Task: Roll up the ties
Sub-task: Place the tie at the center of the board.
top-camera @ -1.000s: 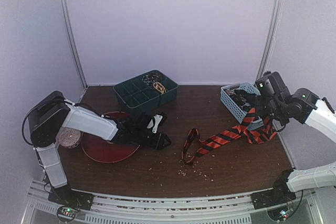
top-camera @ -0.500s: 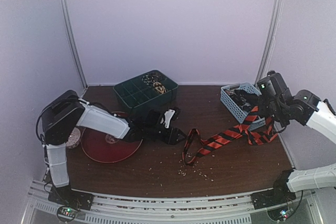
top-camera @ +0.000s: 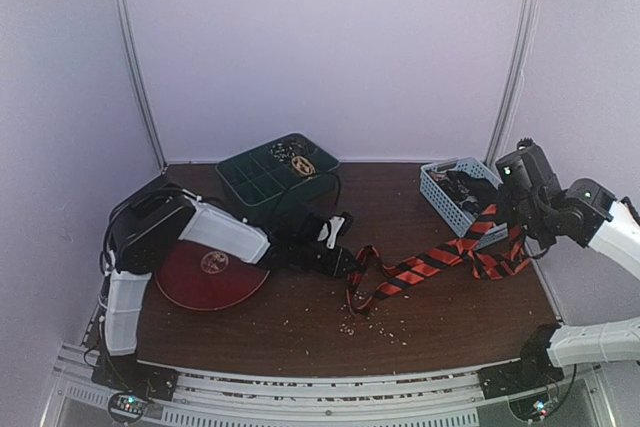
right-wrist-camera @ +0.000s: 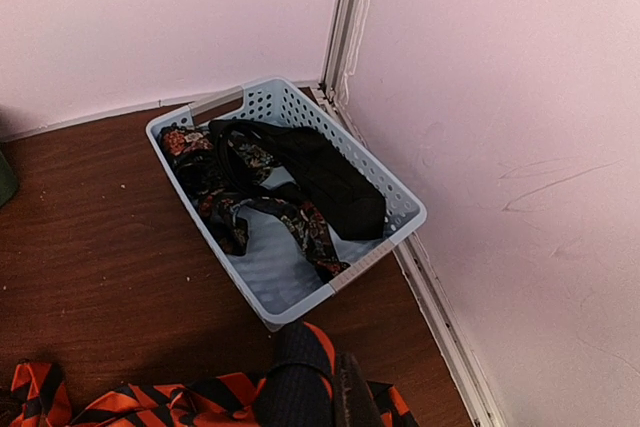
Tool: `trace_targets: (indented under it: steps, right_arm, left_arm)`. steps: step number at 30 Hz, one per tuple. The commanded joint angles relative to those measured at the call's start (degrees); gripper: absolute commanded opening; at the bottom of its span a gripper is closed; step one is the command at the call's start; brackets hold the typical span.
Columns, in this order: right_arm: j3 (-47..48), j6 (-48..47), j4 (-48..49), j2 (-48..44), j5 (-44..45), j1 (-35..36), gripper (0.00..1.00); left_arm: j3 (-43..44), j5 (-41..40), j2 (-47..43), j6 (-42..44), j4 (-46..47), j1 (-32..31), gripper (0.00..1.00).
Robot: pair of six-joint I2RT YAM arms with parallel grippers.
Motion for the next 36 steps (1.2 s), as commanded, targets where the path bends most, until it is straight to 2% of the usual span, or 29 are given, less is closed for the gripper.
trace_targets:
  steps: [1,4,7,9,12,17,20,24,27,30,33,36]
  right_arm:
    - [-2.6,2.7,-2.5,-2.6,2.8,-0.3,0.0]
    - [-2.0,4.6,-5.1,-2.7,4.8,-0.6,0.0]
    - [-1.0,7.3,-9.5,-2.3,8.5,-0.8,0.0]
    - [-0.4,8.4,-10.8,-2.8,9.0,-0.8,0.0]
    - [-0.6,8.2,-10.2,-4.2,9.2,-1.6,0.0]
    - [-1.5,6.7,-7.9,-2.1,9.1,-5.6,0.0]
    - [-3.8,5.1,-3.8,-1.3,7.2,-7.4,0.0]
    - [-6.4,4.0,0.1,0.7,5.6,-8.4,0.0]
    - [-8.6,2.1,5.5,2.5,1.7,-8.5,0.0]
    - [-12.7,0.6,11.0,3.8,-4.3,-8.6,0.0]
    - [-13.8,0.5,13.3,6.5,-9.1,-8.5,0.11]
    - [-12.8,0.1,13.1,8.6,-15.1,-8.6,0.27]
  left_arm:
    - [-0.3,-2.8,-2.3,-0.1,-4.7,-1.4,0.0]
    - [-4.7,-4.7,-7.5,-1.7,-5.2,-1.9,0.0]
    - [-6.8,-9.4,-13.4,-3.7,-11.6,-3.6,0.0]
    - [-9.1,-10.9,-17.0,-8.1,-15.7,-4.3,0.0]
    - [-14.2,-7.0,-22.4,-13.0,-16.4,-5.0,0.0]
    - [-23.0,-14.2,-32.2,-20.0,-20.1,-9.1,0.0]
    - [-30.6,-12.8,-35.7,-25.1,-16.4,-9.4,0.0]
    - [-33.9,-12.7,-37.9,-26.6,-16.7,-9.6,0.02]
    - [-32.9,-12.1,-39.2,-23.0,-17.4,-9.6,0.18]
    - [-30.1,-12.9,-40.1,-13.7,-18.4,-9.6,0.22]
    - [-26.1,-12.3,-38.2,-3.0,-21.7,-9.6,0.3]
    - [-23.5,-14.2,-37.0,1.8,-26.4,-9.7,0.37]
